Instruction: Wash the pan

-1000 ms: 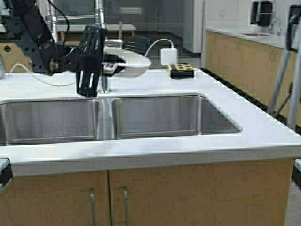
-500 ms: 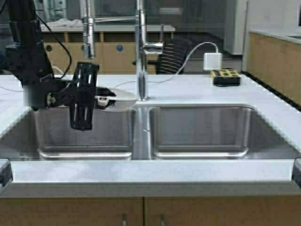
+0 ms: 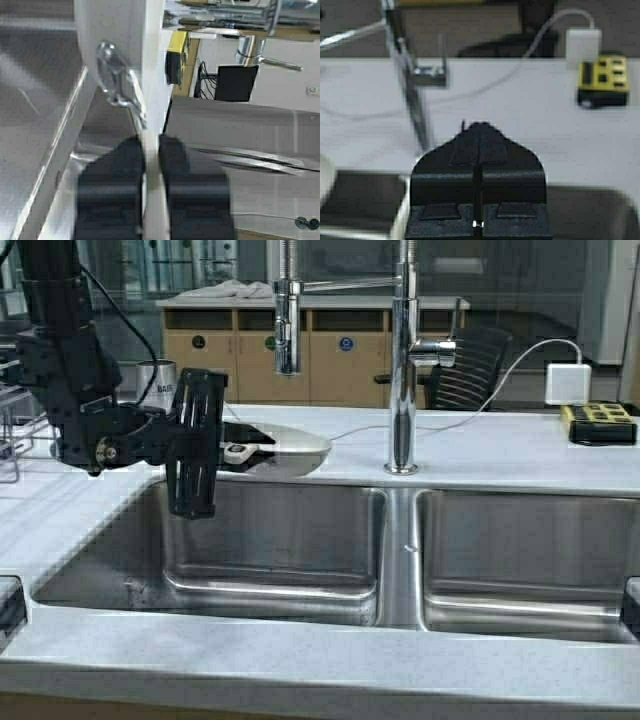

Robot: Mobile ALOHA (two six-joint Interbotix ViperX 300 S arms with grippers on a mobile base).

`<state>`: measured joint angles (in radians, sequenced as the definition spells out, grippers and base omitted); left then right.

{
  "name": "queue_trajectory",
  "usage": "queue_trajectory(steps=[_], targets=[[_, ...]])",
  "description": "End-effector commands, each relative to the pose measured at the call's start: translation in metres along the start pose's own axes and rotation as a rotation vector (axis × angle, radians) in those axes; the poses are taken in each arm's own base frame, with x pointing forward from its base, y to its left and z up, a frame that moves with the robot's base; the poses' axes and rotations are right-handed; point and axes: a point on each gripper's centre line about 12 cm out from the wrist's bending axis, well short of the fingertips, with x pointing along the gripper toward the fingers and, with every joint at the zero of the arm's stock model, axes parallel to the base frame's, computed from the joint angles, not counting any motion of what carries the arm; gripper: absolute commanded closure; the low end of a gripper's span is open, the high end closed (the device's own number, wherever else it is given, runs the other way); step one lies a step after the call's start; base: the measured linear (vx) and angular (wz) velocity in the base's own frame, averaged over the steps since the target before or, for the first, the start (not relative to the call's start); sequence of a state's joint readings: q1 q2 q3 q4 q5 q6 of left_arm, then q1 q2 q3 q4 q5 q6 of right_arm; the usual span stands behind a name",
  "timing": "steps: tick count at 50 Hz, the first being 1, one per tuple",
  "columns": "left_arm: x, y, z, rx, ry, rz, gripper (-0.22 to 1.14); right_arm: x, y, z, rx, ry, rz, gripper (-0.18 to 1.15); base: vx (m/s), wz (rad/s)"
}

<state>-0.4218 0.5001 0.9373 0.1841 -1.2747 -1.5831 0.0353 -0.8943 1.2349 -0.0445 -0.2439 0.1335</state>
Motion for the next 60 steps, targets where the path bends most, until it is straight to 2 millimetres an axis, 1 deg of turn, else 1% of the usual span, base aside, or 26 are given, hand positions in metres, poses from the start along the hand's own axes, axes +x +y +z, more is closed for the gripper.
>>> queue_trajectory(steps=[1,7,16,22,28,34,39,43,47,49,51,54,58,59,60], targets=[[-0.01,-0.022,-0.016,0.019,0.06,-0.066,0.89,0.002,0.001,0.006,0.004,-0.005,0.001,0.91,0.14,0.17],[-0.022,-0.028,-0.027,0.02,0.099,-0.087,0.89,0.004,0.0,0.005,0.001,0.004,-0.001,0.91,0.13,0.12],[-0.038,-0.032,-0.032,0.005,0.115,-0.091,0.89,0.01,0.0,0.0,-0.003,0.037,-0.002,0.91,0.12,0.05],[-0.049,-0.035,-0.034,0.005,0.123,-0.098,0.89,0.018,0.001,0.002,-0.01,0.054,-0.001,0.91,0.09,-0.01],[-0.06,-0.031,-0.039,0.002,0.145,-0.077,0.89,0.025,0.0,0.001,-0.01,0.072,-0.003,0.91,0.09,-0.02],[-0.07,-0.024,-0.043,-0.002,0.164,-0.044,0.89,0.038,0.001,0.008,-0.016,0.08,-0.004,0.91,0.07,0.0],[-0.078,-0.019,-0.044,-0.003,0.165,-0.022,0.89,0.051,0.002,0.009,-0.016,0.105,-0.001,0.91,0.05,0.0],[-0.082,-0.015,-0.045,-0.008,0.169,-0.012,0.89,0.063,0.007,0.007,-0.019,0.12,0.019,0.91,0.03,0.0],[-0.084,-0.01,-0.045,-0.014,0.172,-0.005,0.89,0.079,0.014,0.007,-0.022,0.126,0.044,0.88,0.02,-0.01],[-0.085,-0.007,-0.045,-0.019,0.174,0.0,0.89,0.088,0.017,0.003,-0.028,0.143,0.052,0.82,0.01,0.0],[-0.086,-0.005,-0.046,-0.021,0.179,0.002,0.89,0.097,0.019,0.001,-0.035,0.159,0.059,0.7,0.01,-0.01],[-0.087,0.0,-0.047,-0.029,0.186,0.013,0.89,0.112,0.021,-0.005,-0.057,0.181,0.069,0.45,0.0,0.0],[-0.089,0.007,-0.049,-0.04,0.192,0.018,0.89,0.134,0.024,-0.012,-0.095,0.214,0.086,0.04,0.0,0.0],[-0.089,0.008,-0.049,-0.042,0.194,0.018,0.89,0.14,0.024,-0.013,-0.101,0.221,0.089,-0.05,-0.01,0.0],[-0.089,0.009,-0.049,-0.044,0.194,0.016,0.89,0.145,0.024,-0.016,-0.099,0.231,0.089,-0.11,0.0,0.0]])
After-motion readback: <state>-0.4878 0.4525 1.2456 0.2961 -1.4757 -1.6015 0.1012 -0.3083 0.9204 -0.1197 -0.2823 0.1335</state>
